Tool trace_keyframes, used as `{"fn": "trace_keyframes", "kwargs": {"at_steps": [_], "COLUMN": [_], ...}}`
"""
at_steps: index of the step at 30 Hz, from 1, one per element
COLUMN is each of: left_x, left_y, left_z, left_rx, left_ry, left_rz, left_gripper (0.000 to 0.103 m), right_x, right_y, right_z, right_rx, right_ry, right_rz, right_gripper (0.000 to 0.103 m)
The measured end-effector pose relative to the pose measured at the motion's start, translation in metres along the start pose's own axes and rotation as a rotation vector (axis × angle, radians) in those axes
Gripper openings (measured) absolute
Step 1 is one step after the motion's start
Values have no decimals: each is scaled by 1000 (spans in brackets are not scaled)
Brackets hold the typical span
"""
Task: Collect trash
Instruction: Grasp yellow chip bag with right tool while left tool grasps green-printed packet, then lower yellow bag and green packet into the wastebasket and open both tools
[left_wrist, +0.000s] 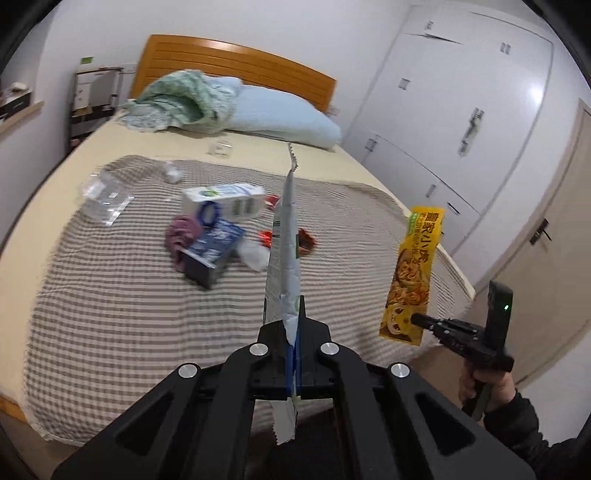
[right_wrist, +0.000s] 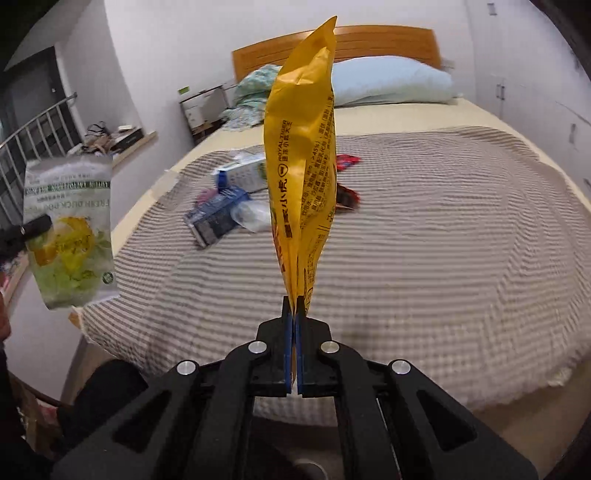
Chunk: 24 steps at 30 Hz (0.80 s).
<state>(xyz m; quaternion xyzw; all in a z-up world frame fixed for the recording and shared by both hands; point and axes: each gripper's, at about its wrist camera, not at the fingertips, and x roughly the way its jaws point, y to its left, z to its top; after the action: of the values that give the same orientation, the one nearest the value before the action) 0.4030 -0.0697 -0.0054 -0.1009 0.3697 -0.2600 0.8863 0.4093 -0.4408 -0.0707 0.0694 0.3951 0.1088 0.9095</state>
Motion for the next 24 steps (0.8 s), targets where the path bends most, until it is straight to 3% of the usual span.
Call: {"fn": "trace_keyframes", "kwargs": {"at_steps": [4,6,7,9,11,15,18,20,24], "left_x": [39,74,101,149,198,293,354,387,434], "left_y": [-48,-87,-115,-161,-208,-280,-309,-321,-321], "left_z": [-17,-38,-54,-89,-129,-219,-280,-313,-356], "left_rx": [11,18,23,43,76,118,122,121,100], "left_ry": [107,183,250,408,570,852,1015,1092,1173], "left_rz": [-107,-207,-289,-375,-419,-368,-263,-196,-79], "left_gripper": [0,0,0,0,0,0,0,0,0], "right_x": [-31,-49,-53,-60,-66,-82,-85,-77,-62], "right_y": [-37,-66,-75,-99,-122,-167,-187,-196,-206], "right_z": [-52,-96,-113,-159,-205,-293,-327,-347,-377], "right_rx": [74,144,172,220,285,465,562,587,618], "right_ry": [26,62,80,143,206,285,302,332,363], "right_rz": [-99,-166,-187,-282,-346,-414,-413,-414,-371], "right_gripper": [1,1,1,1,1,1,1,1,1]}}
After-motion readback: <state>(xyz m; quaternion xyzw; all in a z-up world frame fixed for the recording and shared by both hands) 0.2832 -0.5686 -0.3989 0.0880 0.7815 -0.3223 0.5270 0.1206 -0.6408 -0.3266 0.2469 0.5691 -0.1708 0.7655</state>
